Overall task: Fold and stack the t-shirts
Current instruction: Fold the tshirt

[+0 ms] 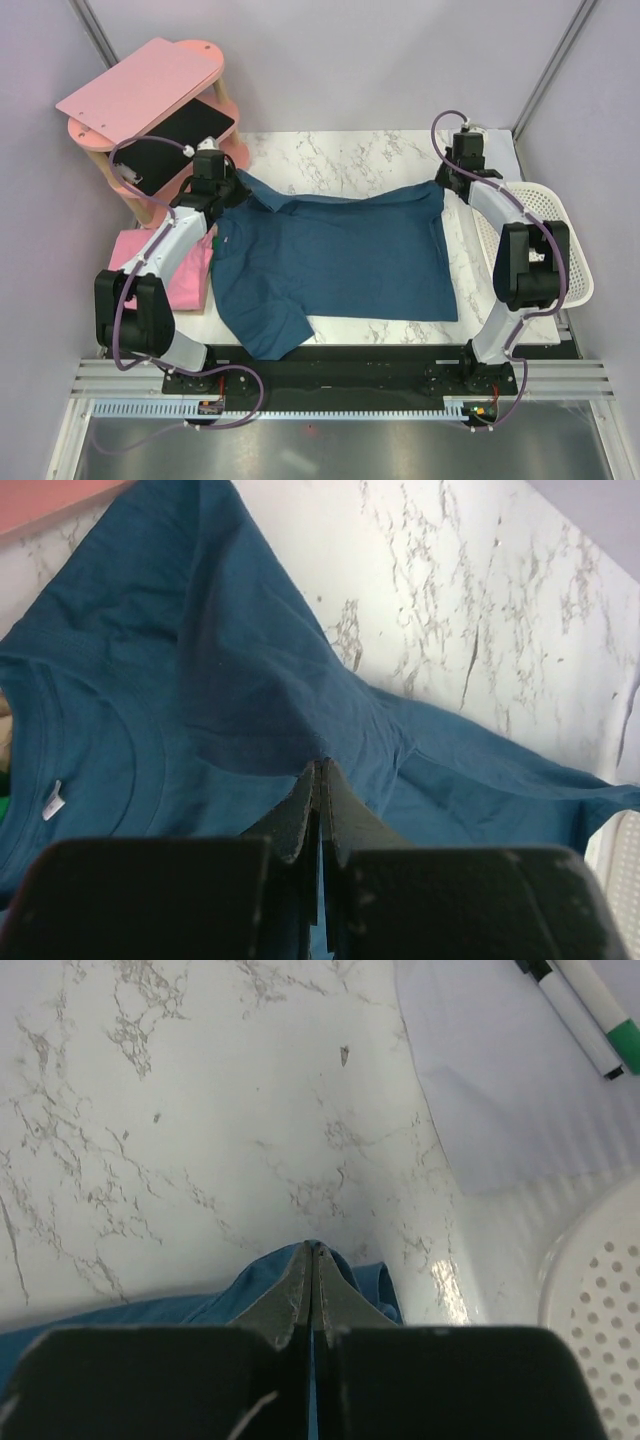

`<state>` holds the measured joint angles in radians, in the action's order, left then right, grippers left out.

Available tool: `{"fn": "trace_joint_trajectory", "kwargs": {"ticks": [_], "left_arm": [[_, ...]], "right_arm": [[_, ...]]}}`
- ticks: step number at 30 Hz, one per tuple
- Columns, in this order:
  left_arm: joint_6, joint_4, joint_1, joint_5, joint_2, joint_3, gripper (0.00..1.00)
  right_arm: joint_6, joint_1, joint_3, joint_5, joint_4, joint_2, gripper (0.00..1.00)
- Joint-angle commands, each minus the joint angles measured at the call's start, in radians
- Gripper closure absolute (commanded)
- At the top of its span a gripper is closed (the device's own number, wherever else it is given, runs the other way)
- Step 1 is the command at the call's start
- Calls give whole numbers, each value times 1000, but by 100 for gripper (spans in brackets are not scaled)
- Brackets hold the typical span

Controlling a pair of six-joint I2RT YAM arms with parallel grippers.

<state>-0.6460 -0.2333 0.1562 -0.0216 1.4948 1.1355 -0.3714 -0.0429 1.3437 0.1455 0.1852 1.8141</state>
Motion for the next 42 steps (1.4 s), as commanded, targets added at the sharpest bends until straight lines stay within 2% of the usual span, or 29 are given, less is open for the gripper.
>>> {"fn": "trace_joint_trajectory", "kwargs": {"ticks": [1,10,20,33,35,36,38,39,41,42], "left_arm": [[55,-80,-7,0,-50,-32,98],[72,-123,-15,-29,-82,-124,98],[112,-176,-20,-12,-82,-160,98],[169,-267,-20,9,-148,-215,98],[175,-276,-20,12,-153,-217,98],[178,-297,-20,14,-154,-214,98],[186,-313,-17,17,-154,-207,98],[190,-328,-14,17,-160,-207,98],[197,-343,-12,14,-159,-207,98],[198,-348,-11,12,-156,-207,98]], "right_arm": [[-9,3,-49,-27,65,-84,100],[-18,1,-101,-27,174,-76,100],[-27,5,-60,0,278,42,100],[-23,8,-20,40,309,97,98],[-24,8,-18,42,316,113,94],[-24,8,-17,33,318,116,80],[-18,8,-18,17,318,126,62],[-18,8,-18,-1,318,126,50],[-17,8,-25,-4,310,114,41],[-15,8,-29,-7,306,108,33]]}}
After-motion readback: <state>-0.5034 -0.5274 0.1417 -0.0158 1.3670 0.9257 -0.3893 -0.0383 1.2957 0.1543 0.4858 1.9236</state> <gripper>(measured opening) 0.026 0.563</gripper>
